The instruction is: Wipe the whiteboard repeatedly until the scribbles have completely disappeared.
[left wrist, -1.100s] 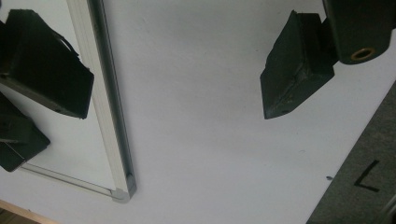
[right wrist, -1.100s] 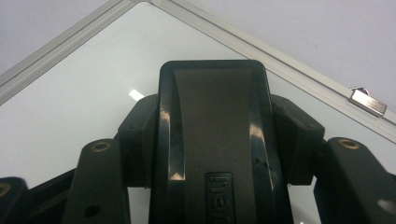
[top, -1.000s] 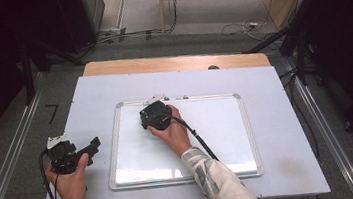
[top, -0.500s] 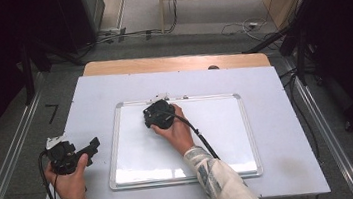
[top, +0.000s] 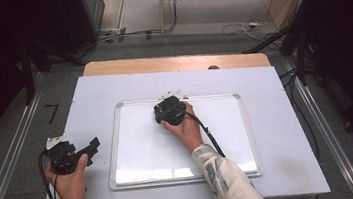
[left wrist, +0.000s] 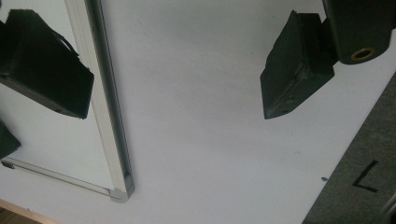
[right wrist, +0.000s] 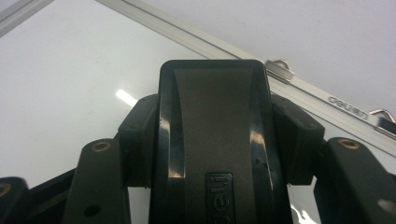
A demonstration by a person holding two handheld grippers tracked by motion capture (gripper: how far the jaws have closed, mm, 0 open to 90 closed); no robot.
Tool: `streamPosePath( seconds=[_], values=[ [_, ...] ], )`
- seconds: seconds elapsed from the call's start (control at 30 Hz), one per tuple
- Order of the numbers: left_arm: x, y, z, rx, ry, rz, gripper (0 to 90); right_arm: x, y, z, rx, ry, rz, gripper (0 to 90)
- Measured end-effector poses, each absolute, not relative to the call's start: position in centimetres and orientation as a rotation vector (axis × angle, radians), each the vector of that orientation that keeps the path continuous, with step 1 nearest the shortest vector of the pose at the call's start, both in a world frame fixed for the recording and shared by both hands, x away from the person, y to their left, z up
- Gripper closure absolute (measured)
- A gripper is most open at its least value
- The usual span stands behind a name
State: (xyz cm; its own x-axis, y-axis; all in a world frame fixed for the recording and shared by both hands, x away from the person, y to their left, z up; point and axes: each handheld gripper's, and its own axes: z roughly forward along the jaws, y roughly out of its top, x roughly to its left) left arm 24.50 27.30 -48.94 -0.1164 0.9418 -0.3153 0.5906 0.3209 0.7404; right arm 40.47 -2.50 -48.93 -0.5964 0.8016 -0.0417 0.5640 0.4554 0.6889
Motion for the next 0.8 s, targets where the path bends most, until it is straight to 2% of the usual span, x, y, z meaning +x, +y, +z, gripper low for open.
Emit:
streamPosePath(
  seconds=[0.8],
  values=[
    [24.6,27.2,-49.0,1.370,1.812,0.574,10.5,41.5,-8.6,-48.8,1.274,2.261,0.883,39.0]
  ],
)
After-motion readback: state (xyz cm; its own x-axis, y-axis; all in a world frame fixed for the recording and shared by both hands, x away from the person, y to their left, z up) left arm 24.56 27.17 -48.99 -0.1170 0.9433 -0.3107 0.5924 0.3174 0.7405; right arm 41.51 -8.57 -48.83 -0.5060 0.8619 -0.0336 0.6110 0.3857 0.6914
